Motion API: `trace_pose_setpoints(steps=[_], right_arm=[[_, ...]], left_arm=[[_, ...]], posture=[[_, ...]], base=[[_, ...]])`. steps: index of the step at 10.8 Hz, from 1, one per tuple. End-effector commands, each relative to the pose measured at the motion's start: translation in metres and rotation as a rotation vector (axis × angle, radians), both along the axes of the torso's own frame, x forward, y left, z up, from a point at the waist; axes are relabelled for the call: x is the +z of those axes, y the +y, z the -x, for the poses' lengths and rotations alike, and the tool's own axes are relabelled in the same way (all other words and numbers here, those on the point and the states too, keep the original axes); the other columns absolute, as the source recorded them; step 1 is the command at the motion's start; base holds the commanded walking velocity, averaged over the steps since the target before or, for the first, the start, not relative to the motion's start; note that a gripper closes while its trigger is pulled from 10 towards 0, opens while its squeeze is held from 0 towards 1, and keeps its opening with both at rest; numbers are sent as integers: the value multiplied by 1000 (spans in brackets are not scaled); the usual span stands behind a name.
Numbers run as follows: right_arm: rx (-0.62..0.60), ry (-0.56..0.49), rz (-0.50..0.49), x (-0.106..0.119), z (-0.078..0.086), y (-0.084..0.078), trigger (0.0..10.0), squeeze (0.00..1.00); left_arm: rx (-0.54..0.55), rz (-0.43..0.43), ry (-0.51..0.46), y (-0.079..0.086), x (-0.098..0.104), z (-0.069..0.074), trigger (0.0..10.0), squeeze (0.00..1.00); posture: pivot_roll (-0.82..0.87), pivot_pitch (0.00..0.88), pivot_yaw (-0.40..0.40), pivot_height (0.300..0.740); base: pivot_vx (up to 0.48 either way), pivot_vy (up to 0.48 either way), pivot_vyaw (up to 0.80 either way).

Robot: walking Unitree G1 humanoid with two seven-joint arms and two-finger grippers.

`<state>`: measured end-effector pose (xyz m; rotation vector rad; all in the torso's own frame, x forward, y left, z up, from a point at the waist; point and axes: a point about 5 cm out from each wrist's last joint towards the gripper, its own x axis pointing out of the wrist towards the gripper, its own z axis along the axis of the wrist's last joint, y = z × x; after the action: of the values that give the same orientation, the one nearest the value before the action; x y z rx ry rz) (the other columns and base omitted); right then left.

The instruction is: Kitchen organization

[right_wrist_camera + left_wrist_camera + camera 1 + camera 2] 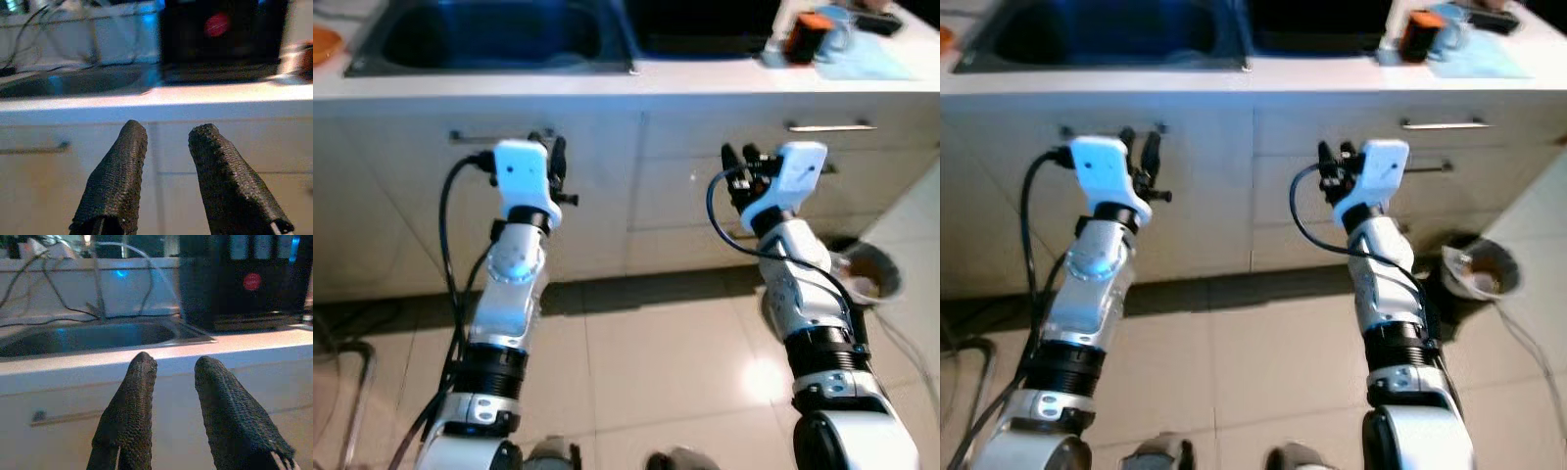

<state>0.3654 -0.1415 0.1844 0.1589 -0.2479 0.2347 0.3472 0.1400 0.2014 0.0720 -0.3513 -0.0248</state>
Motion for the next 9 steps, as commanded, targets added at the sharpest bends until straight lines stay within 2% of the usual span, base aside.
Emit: trace_pose_setpoints(steps=[1,9], right_arm=[[9,-24,-3,9,-1,1,10000,0],[11,-48,-2,18,-2,2,10000,0]], left_arm=[[8,5,-4,1,2,1,10000,0],[12,-1,-31,2,12,1,10000,0]], posture=[[56,145,-48,723],[59,147,-49,723]], base=[[401,0,0],[399,0,0]])
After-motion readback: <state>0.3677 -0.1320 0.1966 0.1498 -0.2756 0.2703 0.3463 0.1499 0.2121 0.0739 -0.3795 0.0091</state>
